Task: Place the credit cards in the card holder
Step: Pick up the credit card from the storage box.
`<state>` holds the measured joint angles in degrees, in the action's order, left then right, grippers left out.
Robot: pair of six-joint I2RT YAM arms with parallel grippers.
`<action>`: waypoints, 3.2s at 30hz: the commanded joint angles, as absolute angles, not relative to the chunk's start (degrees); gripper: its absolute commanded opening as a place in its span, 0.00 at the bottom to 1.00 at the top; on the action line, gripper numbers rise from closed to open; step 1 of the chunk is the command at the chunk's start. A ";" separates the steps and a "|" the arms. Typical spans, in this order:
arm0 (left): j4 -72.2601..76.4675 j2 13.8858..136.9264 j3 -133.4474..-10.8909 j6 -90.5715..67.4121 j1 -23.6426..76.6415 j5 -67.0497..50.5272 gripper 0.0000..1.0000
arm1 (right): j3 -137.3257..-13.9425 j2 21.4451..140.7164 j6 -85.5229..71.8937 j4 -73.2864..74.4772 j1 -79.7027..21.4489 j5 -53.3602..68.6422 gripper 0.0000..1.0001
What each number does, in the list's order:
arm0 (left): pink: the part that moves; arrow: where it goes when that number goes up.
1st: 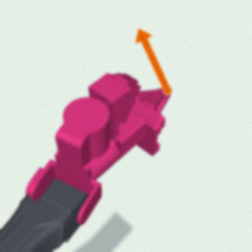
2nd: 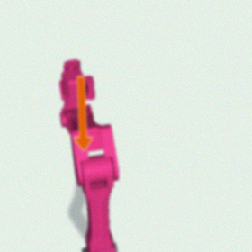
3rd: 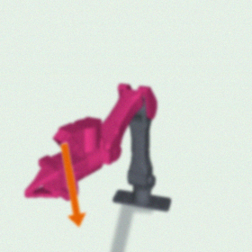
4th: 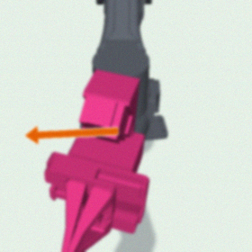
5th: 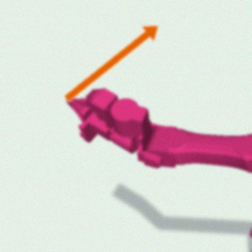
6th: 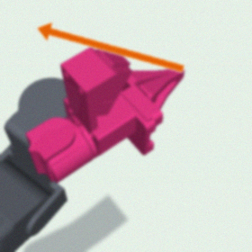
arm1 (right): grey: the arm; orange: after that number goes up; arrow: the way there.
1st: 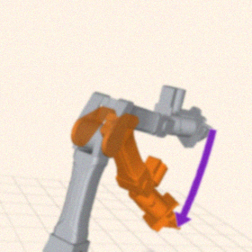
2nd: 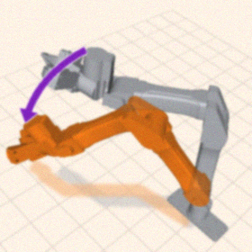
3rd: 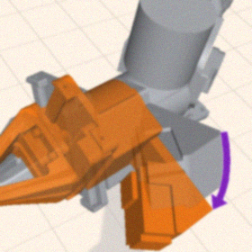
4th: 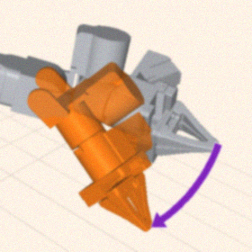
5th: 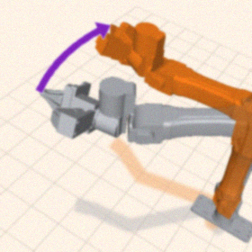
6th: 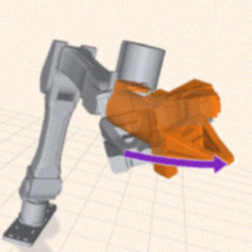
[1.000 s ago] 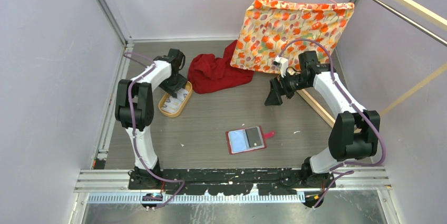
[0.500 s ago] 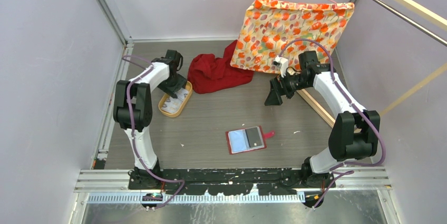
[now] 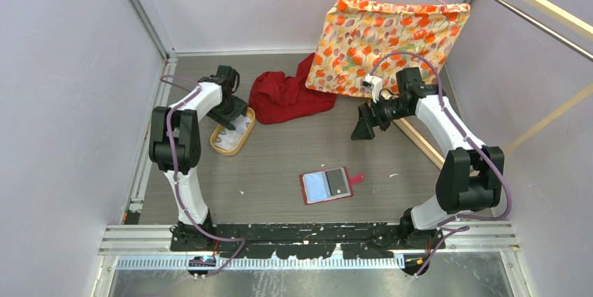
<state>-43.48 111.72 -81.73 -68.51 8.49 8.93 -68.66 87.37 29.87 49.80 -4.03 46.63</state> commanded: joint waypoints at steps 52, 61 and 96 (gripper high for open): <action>-7.48 97.69 -60.85 -63.39 5.89 -4.20 0.52 | -69.70 86.81 31.11 50.61 -3.97 48.16 1.00; 1.90 96.58 -57.04 -63.15 5.43 -9.30 0.52 | -69.70 86.85 31.11 50.62 -4.04 48.19 1.00; 18.37 96.54 -49.95 -67.50 1.89 -17.28 0.33 | -69.87 87.10 31.42 50.89 -3.98 48.61 1.00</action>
